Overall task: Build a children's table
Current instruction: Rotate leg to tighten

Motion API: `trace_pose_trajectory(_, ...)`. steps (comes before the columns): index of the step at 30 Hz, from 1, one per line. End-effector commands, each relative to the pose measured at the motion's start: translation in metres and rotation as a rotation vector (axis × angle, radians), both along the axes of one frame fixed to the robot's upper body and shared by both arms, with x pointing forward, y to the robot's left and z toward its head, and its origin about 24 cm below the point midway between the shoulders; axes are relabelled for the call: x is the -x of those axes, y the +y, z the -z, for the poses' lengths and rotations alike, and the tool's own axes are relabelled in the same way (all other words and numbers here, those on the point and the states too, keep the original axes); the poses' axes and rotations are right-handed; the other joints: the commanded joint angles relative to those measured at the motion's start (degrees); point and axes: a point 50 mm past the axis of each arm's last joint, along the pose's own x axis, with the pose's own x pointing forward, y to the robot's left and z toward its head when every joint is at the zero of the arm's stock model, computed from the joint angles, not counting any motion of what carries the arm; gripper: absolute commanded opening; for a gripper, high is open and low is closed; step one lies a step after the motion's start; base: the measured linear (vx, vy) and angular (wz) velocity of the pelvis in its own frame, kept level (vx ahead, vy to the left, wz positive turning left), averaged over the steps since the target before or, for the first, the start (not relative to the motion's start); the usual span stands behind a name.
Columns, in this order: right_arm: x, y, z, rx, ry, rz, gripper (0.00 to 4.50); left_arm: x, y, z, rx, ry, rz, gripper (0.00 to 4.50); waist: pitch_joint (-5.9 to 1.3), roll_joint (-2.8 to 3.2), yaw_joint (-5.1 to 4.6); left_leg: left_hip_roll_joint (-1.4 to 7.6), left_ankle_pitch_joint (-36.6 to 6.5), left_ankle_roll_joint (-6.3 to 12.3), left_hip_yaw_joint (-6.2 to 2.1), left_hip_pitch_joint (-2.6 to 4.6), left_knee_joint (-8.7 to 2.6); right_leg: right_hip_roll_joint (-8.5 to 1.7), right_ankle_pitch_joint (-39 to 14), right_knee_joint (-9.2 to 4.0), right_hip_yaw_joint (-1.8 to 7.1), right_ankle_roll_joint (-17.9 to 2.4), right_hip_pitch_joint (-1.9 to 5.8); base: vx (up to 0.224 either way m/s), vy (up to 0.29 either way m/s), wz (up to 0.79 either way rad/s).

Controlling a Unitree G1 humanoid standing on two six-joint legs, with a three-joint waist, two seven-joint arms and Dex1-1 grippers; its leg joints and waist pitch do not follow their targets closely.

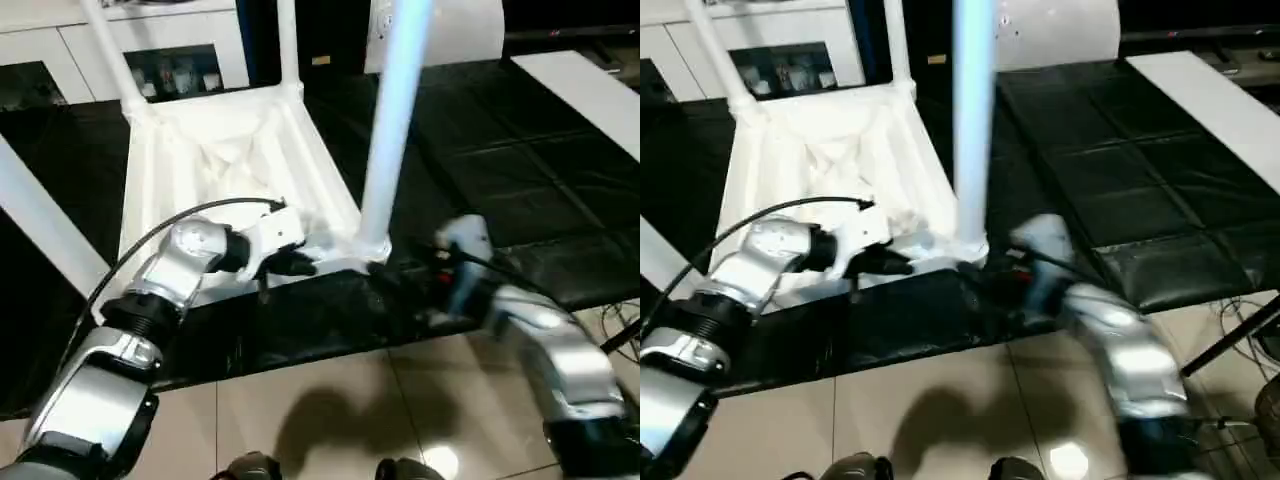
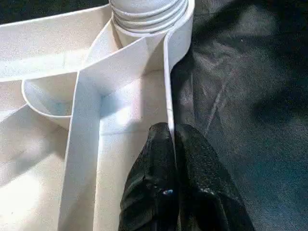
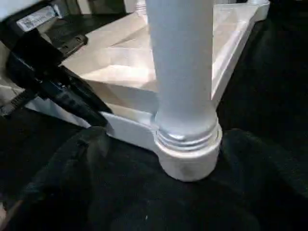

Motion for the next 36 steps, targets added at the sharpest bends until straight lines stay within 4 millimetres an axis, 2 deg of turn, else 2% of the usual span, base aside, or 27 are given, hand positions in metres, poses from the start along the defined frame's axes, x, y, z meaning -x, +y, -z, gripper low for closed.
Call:
trace_pose_trajectory(1, 0.003, 0.002, -0.007, -0.018, -0.036, -0.029, 4.46, -0.004, -0.005, -0.011, 0.040, -0.013, 0.014, 0.00, -4.72, -0.94, 0.09, 2.06, -13.87, 2.34, 0.02, 0.36, -4.23, -2.47, -20.66, -5.03, 2.95, -9.88, 4.17, 0.000, 0.000, 0.00)
trace_pose_trajectory(3, 0.006, 0.001, -0.007, -0.011, -0.038, -0.041, 4.50, -0.002, -0.009, -0.011, 0.069, 0.003, 0.026, 0.44, -4.78, -0.92, 0.21, 2.15, -12.64, 2.27, 0.05, 0.37, -4.30, -2.31, -18.87, -4.94, 3.14, -9.99, 3.91, 0.000, 0.000, 0.00)
trace_pose_trajectory(4, 0.007, 0.002, -0.007, -0.012, -0.037, -0.049, 4.50, -0.001, -0.011, -0.009, 0.069, 0.006, 0.032, 0.55, -4.78, -0.92, 0.21, 2.15, -12.64, 2.27, 0.05, 0.37, -4.30, -2.31, -18.87, -4.94, 3.14, -9.99, 3.91, 0.000, 0.000, 0.00)
trace_pose_trajectory(6, 0.010, 0.004, -0.007, -0.014, -0.037, -0.079, 4.50, 0.000, -0.014, -0.006, 0.071, 0.023, 0.045, 0.61, -5.01, -0.81, 0.36, 2.08, -11.01, 3.13, 0.18, 0.32, -4.10, -2.23, -15.31, -4.65, 3.25, -11.33, 3.87, 0.000, 0.000, 0.00)
trace_pose_trajectory(8, 0.012, 0.005, -0.007, -0.013, -0.038, -0.089, 4.50, 0.000, -0.017, -0.003, 0.068, 0.017, 0.045, 0.90, -5.14, -0.91, 0.49, 2.04, -10.08, 3.64, 0.18, 0.24, -3.99, -2.17, -13.80, -4.42, 3.32, -11.50, 3.97, 0.000, 0.000, 0.00)
trace_pose_trajectory(9, 0.012, 0.005, -0.007, -0.012, -0.039, -0.090, 4.50, 0.000, -0.018, -0.003, 0.064, 0.011, 0.047, 1.02, -5.17, -0.73, 0.48, 2.02, -9.51, 3.92, 0.13, 0.15, -4.00, -2.15, -13.09, -4.30, 3.30, -11.71, 4.01, 0.000, 0.000, 0.00)
trace_pose_trajectory(13, 0.011, 0.005, -0.007, -0.011, -0.039, -0.084, 4.50, -0.002, -0.022, -0.003, 0.058, -0.005, 0.037, 1.33, -5.24, -0.97, 0.59, 1.93, -9.08, 4.27, 0.19, 0.05, -3.89, -2.18, -12.77, -4.31, 3.28, -11.94, 4.11, 0.000, 0.000, 0.00)
trace_pose_trajectory(14, 0.011, 0.005, -0.007, -0.010, -0.039, -0.083, 4.50, -0.002, -0.023, -0.003, 0.058, -0.003, 0.036, 1.33, -5.25, -1.13, 0.57, 1.87, -9.02, 4.30, 0.20, -0.04, -3.87, -2.18, -13.07, -4.35, 3.26, -11.76, 4.17, 0.000, 0.000, 0.00)
trace_pose_trajectory(19, 0.011, 0.004, -0.006, -0.001, -0.038, -0.074, 4.50, -0.002, -0.026, -0.001, 0.051, 0.034, 0.043, 1.33, -5.00, -1.17, 0.63, 1.84, -10.25, 3.45, 0.18, -0.02, -4.05, -2.19, -18.01, -4.87, 3.28, -9.94, 4.03, 0.000, 0.000, 0.00)
trace_pose_trajectory(22, 0.011, 0.004, -0.006, 0.000, -0.038, -0.070, 4.50, -0.002, -0.026, 0.001, 0.043, 0.053, 0.039, 1.33, -5.03, -1.04, 0.53, 1.80, -10.16, 3.27, 0.19, -0.08, -4.05, -2.07, -18.06, -4.92, 3.35, -9.54, 4.02, 0.000, 0.000, 0.00)
trace_pose_trajectory(23, 0.011, 0.004, -0.006, 0.000, -0.037, -0.068, 4.50, -0.003, -0.027, 0.001, 0.067, 0.059, 0.020, 1.07, -5.00, -0.84, 0.56, 1.84, -10.29, 3.27, 0.17, 0.05, -4.07, -2.08, -17.93, -4.91, 3.37, -9.71, 3.92, 0.000, 0.000, 0.00)
trace_pose_trajectory(25, 0.012, 0.003, -0.006, 0.005, -0.038, -0.061, 4.50, -0.005, -0.028, 0.002, 0.090, 0.074, -0.009, 0.98, -5.05, -1.01, 0.56, 1.68, -9.69, 3.47, 0.23, -0.05, -3.93, -2.00, -16.97, -4.88, 3.35, -10.02, 4.04, 0.000, 0.000, 0.00)
trace_pose_trajectory(27, 0.012, 0.004, -0.006, 0.002, -0.038, -0.058, 4.50, -0.006, -0.026, 0.004, 0.065, 0.071, -0.025, 0.79, -5.05, -0.50, 0.65, 1.73, -9.76, 3.57, 0.16, 0.06, -3.94, -1.99, -16.40, -4.87, 3.35, -10.24, 3.94, 0.000, 0.000, 0.00)
trace_pose_trajectory(30, 0.012, 0.003, -0.007, 0.002, -0.042, -0.050, 4.50, -0.009, -0.021, 0.007, 0.020, 0.061, -0.075, 0.50, -5.14, -0.96, 0.53, 1.74, -9.50, 3.85, 0.18, -0.02, -3.91, -1.87, -14.75, -4.75, 3.36, -10.61, 4.07, 0.000, 0.000, 0.00)
trace_pose_trajectory(31, 0.012, 0.003, -0.007, 0.001, -0.043, -0.048, 4.50, -0.011, -0.019, 0.007, -0.003, 0.054, -0.096, 0.44, -5.08, -0.86, 0.56, 1.73, -9.62, 3.92, 0.17, 0.01, -3.92, -1.88, -14.94, -4.76, 3.33, -10.67, 4.05, 0.000, 0.000, 0.00)
trace_pose_trajectory(36, 0.011, 0.002, -0.008, 0.000, -0.048, -0.043, 4.50, -0.010, -0.018, 0.006, -0.011, 0.056, -0.066, 0.05, -4.82, -1.10, 0.51, 1.70, -10.95, 3.41, 0.15, -0.07, -4.11, -2.01, -19.24, -5.27, 3.28, -9.40, 4.07, 0.000, 0.000, 0.00)
